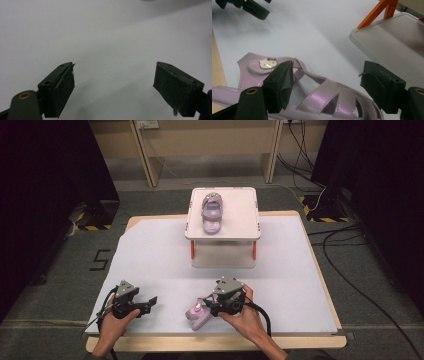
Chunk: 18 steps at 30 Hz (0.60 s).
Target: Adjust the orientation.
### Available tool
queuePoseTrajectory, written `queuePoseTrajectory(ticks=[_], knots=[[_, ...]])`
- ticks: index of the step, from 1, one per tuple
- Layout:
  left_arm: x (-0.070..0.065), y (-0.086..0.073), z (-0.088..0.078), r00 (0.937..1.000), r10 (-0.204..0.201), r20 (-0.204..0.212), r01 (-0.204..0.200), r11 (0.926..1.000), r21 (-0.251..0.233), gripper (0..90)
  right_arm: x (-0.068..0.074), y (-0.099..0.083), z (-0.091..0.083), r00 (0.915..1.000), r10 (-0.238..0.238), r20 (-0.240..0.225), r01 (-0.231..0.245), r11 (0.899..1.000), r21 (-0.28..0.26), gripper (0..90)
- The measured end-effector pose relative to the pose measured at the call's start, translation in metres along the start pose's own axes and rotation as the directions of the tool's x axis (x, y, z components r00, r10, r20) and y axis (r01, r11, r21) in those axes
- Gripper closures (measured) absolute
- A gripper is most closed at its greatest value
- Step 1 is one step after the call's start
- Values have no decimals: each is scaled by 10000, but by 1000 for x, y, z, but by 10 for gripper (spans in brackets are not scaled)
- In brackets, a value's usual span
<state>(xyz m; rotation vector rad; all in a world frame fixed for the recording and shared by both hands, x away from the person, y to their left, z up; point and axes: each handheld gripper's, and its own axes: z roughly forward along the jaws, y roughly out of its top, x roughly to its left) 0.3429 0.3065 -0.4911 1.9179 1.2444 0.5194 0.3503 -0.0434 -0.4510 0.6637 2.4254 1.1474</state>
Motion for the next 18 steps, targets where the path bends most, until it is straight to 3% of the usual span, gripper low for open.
queuePoseTrajectory(ticks=[2,5,10,13,15,18], knots=[[0,0,0,10000,28,6,-28,10000,19,163,2,-2,3,9997,-221,77,219,9995,210,259],[-1,0,-1,10000,25,-10,-25,10000,8,163,3,-6,4,9998,-183,66,180,9992,347,251],[-1,-1,-1,10000,33,-18,-33,10000,-14,163,6,-13,-6,9981,-562,238,546,9967,606,250],[-1,0,-1,10000,39,-14,-39,10000,5,163,6,-23,-9,9977,-657,161,636,9923,1062,264],[-2,0,-1,10000,43,0,-43,10000,-8,163,7,-31,-11,9959,-818,384,766,9897,1211,267],[-3,0,0,10000,86,-14,-86,10000,43,163,5,-38,-19,9982,-560,235,531,9922,1125,260]])
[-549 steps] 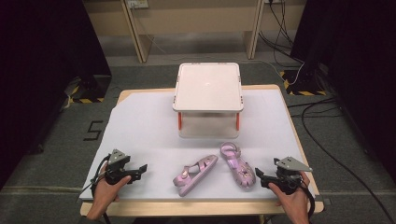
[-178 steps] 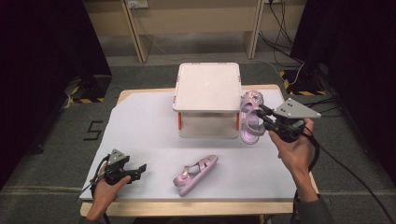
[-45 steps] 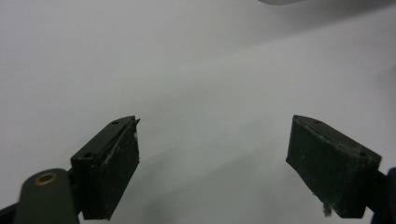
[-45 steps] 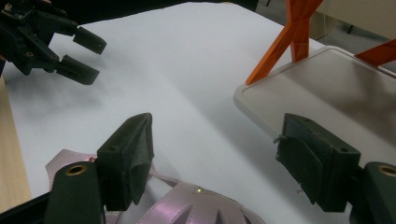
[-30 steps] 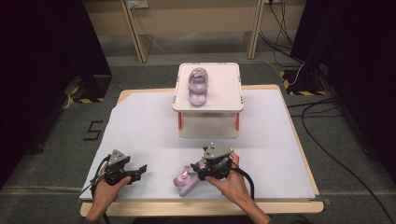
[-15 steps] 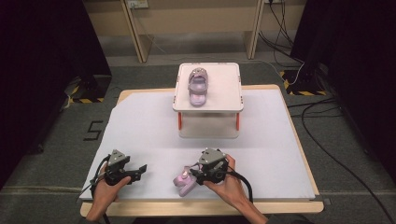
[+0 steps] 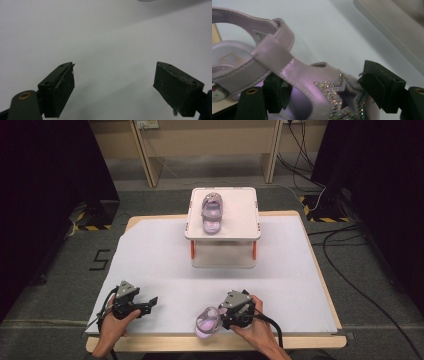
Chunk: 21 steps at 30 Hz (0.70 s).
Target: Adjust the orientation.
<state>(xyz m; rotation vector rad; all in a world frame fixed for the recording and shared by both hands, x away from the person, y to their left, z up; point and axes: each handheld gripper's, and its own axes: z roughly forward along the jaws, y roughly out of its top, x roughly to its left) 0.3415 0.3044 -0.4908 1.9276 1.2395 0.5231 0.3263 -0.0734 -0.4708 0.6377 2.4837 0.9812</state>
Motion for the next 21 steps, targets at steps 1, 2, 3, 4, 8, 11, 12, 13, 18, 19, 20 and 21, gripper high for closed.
queuePoseTrajectory(ticks=[1,2,3,4,8,11,12,13,18,19,20,21], knots=[[0,0,0,10000,-7,14,7,10000,-21,163,-1,-1,-3,10000,24,-64,-25,10000,-27,269],[0,0,0,10000,-22,16,22,10000,-40,163,-2,-2,-6,9999,13,-102,-13,10000,-26,273],[0,0,0,10000,-37,12,37,10000,-45,163,-3,-4,-9,9998,125,-159,-126,9999,-84,273],[0,0,0,10000,-48,6,48,10000,-40,163,-4,-6,-12,9998,140,-169,-143,9998,-165,273],[1,-1,0,10000,-54,-1,54,10000,-29,163,-1,-12,-22,9997,15,226,-12,9999,-141,256],[0,0,0,10000,-28,10,28,10000,-19,163,2,-17,-27,9989,37,464,-26,9998,-218,249],[0,0,0,10000,-12,10,12,10000,-12,163,3,-18,-28,9984,35,559,-21,9997,-238,249],[0,0,0,10000,-5,12,5,10000,-14,163,4,-18,-29,9980,-39,626,56,9996,-277,248],[0,0,0,10000,-47,5,47,10000,-38,162,-1,-18,-32,9958,-323,852,332,9994,-84,231],[0,0,0,10000,-53,8,53,10000,-42,163,-3,-19,-33,9949,-413,918,418,9991,-27,230],[0,0,0,10000,-55,5,55,10000,-35,163,-4,-19,-33,9944,-449,953,449,9990,30,231],[0,0,0,10000,-48,12,48,10000,-35,163,-6,-20,-33,9938,-522,985,517,9986,73,231]])
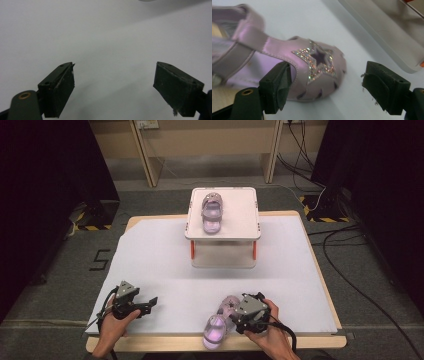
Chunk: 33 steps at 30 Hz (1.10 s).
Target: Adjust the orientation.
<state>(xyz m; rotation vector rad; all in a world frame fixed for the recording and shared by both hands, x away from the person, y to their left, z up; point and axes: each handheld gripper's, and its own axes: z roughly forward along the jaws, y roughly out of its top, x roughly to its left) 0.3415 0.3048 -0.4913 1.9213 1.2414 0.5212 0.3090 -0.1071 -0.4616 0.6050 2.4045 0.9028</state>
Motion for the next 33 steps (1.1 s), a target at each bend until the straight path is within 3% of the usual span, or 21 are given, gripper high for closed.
queuePoseTrajectory(ticks=[3,5,9,14,17,19,22,27,30,33], knots=[[0,0,0,10000,56,-15,-56,10000,52,163,-4,-4,3,9995,297,-142,-296,9996,20,242],[-1,0,1,10000,63,-3,-63,10000,36,163,-7,-5,4,9980,416,-479,-420,9991,-87,288],[0,0,0,10000,42,-13,-42,10000,51,163,-5,-5,4,9939,159,-1088,-196,9992,-335,475],[-1,0,0,10000,63,2,-63,10000,25,163,1,-4,7,9919,85,-1269,-120,9996,-271,695],[0,0,0,10000,59,-17,-59,10000,43,163,1,-1,8,9922,173,-1233,-208,9994,-273,751],[0,0,0,10000,56,-20,-56,10000,56,163,-2,-1,10,9930,379,-1116,-407,9989,-232,758],[-1,1,1,10000,58,-15,-58,10000,63,163,-12,2,13,9978,506,-437,-519,9982,-309,775],[0,0,1,10000,56,-18,-55,10000,78,163,-36,1,22,9943,1067,82,-1064,9938,-307,719],[0,0,1,10000,30,-18,-30,10000,65,163,-45,-3,25,9875,1558,-240,-1564,9874,-254,662],[0,0,0,10000,2,-32,-1,10000,45,163,-47,-4,19,9838,1782,-186,-1784,9839,-139,561]])
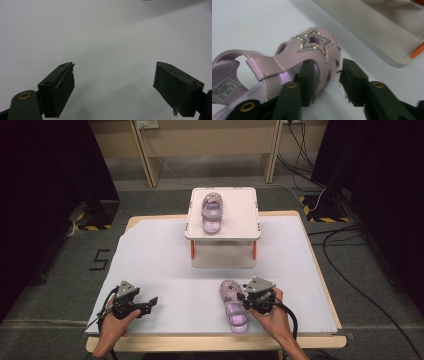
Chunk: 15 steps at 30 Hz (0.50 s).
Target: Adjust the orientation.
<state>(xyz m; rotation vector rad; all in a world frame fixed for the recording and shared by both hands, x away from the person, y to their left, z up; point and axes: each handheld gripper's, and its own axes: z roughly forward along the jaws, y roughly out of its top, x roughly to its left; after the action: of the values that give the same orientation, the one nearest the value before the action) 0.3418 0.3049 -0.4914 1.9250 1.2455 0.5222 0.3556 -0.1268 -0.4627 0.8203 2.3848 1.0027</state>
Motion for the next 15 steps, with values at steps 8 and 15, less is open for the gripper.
queuePoseTrajectory(ticks=[8,15], knots=[[0,0,-1,10000,-2,3,2,10000,-39,163,-4,-3,-37,9972,723,-193,-743,9874,-1400,427],[1,0,-1,10000,-17,-25,17,10000,-29,163,11,0,-40,9974,459,-560,-544,9854,-1614,404]])
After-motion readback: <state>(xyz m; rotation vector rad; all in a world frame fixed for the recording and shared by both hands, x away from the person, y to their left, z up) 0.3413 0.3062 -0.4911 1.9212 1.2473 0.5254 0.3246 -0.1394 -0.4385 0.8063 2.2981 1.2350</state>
